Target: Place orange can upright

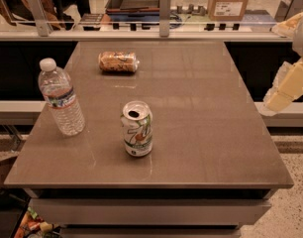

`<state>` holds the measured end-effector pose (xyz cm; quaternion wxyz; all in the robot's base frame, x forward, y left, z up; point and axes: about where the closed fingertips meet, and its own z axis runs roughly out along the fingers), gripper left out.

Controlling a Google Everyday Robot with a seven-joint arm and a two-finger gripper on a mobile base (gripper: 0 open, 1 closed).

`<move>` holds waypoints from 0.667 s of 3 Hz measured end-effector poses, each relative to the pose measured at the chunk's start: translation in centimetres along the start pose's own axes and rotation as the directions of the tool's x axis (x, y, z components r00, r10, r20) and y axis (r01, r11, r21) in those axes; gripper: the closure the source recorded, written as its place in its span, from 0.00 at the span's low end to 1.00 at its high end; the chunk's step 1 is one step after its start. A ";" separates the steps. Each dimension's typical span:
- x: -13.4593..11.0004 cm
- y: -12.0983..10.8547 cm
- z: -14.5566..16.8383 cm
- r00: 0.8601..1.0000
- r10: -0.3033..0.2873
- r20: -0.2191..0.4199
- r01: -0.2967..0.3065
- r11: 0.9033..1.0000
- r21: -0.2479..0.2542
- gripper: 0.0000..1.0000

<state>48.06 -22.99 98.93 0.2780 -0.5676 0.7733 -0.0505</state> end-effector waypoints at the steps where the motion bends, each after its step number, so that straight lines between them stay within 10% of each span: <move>1: -0.1 -0.1 -0.1 1.000 0.001 0.002 -0.001 1.000 0.004 0.00; 2: -1.5 -0.9 0.1 0.999 0.037 0.029 -0.039 0.997 0.071 0.00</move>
Offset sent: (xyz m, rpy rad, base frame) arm 0.0355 0.0289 0.0217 0.0884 -0.1892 -0.1474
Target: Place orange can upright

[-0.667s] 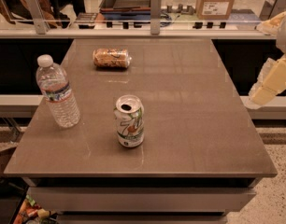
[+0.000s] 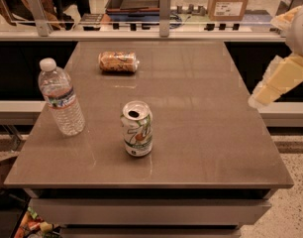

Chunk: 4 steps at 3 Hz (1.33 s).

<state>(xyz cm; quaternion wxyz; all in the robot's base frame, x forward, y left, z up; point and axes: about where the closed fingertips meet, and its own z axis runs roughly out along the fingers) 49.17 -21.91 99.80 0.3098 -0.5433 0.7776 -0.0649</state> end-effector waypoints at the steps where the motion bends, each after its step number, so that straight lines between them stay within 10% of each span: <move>1: -3.4 -0.6 1.2 0.996 0.037 0.077 -0.044 0.996 0.083 0.00; 4: -12.4 -5.2 5.4 0.991 -0.023 0.131 0.017 0.999 0.048 0.00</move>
Offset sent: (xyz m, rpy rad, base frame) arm 0.0815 0.1106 0.0270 0.1424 -0.2036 0.0272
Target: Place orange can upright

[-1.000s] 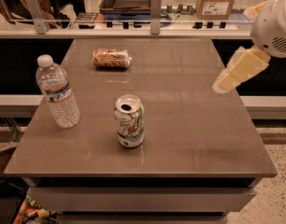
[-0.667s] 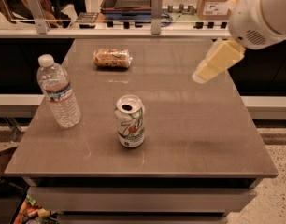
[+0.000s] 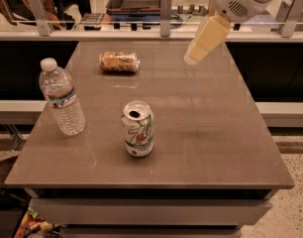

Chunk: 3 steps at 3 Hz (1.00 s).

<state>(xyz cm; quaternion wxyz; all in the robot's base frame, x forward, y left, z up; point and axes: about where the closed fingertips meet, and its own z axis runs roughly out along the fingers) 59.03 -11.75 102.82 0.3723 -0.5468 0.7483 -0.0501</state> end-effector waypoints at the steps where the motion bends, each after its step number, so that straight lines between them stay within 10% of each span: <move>1: -1.3 -1.4 1.9 0.999 -0.022 -0.046 0.018 0.996 -0.090 0.00; 3: -11.5 -2.7 -3.3 0.998 -0.021 -0.065 0.013 0.992 -0.127 0.00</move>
Offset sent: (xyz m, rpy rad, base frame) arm -0.0367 0.0938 0.1804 -0.1081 0.2864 0.0900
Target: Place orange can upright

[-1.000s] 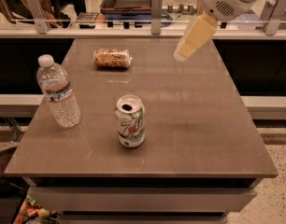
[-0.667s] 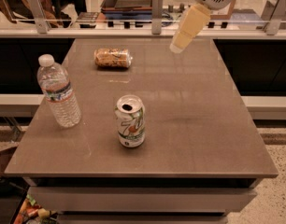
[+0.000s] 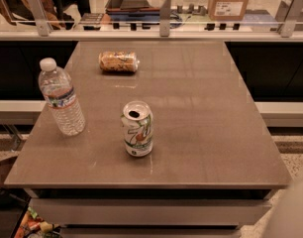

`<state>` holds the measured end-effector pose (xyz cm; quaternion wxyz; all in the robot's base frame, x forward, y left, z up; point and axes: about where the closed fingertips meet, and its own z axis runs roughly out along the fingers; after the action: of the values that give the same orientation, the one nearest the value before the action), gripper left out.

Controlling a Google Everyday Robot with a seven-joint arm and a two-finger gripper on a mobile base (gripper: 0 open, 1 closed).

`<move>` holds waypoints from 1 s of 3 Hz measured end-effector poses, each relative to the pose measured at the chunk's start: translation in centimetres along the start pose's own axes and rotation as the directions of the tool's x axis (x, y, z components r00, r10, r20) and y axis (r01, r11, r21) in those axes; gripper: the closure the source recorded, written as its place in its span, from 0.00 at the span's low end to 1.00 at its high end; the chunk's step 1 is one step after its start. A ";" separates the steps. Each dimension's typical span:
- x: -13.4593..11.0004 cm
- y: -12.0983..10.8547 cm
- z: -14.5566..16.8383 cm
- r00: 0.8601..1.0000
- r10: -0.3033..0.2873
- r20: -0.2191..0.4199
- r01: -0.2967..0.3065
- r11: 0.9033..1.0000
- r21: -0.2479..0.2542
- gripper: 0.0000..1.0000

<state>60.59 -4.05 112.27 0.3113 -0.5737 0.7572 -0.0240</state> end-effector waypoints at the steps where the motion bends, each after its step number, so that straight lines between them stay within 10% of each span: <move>1: -7.2 0.3 -0.2 0.996 -0.046 0.070 0.045 0.999 0.020 0.00; 3: -8.0 2.0 3.1 0.996 -0.085 0.011 0.086 0.995 -0.042 0.00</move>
Offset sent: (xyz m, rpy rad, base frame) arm -0.0022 0.0354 0.0206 0.0028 -0.0088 0.0269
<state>61.67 4.71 112.56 0.3013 -0.6122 0.7308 -0.0185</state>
